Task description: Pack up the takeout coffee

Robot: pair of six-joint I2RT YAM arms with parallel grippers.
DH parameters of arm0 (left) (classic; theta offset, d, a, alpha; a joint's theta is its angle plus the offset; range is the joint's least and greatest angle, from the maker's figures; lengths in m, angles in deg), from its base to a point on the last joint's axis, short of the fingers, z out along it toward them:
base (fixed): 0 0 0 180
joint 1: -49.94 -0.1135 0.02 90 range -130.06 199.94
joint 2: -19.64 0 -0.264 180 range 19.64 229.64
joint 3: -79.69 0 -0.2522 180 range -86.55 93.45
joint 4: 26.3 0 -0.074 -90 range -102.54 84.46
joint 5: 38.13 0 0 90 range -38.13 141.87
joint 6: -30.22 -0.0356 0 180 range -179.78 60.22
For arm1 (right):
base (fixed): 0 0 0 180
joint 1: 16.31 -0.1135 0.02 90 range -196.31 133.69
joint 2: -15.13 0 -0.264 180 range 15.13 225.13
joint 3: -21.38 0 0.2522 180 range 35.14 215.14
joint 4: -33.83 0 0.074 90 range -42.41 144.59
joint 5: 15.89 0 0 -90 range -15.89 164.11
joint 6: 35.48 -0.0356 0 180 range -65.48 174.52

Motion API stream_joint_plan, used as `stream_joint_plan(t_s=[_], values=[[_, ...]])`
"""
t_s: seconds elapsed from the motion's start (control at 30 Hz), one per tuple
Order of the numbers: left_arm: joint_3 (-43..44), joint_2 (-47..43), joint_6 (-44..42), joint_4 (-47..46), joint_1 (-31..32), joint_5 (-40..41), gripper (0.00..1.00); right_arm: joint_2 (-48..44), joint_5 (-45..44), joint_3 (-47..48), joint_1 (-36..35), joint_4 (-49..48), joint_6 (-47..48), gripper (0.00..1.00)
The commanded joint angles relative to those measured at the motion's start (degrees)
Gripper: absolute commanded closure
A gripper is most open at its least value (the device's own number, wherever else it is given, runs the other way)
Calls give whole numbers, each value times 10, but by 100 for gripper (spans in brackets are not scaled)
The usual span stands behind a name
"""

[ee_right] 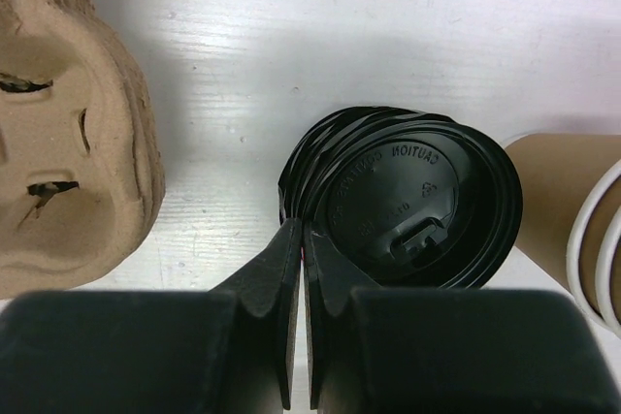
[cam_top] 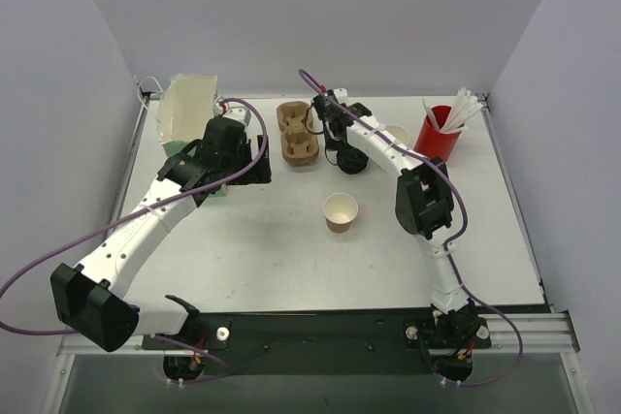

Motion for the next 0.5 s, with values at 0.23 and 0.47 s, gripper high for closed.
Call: stream_joint_plan(t_s=[0.23,0.47], values=[[22,0,-5,-15,-4,-9,3,-40,-41,22,-5,24,15,100],[21,-1,-5,-15,-5,-9,3,-46,-43,28,-6,30,16,100]])
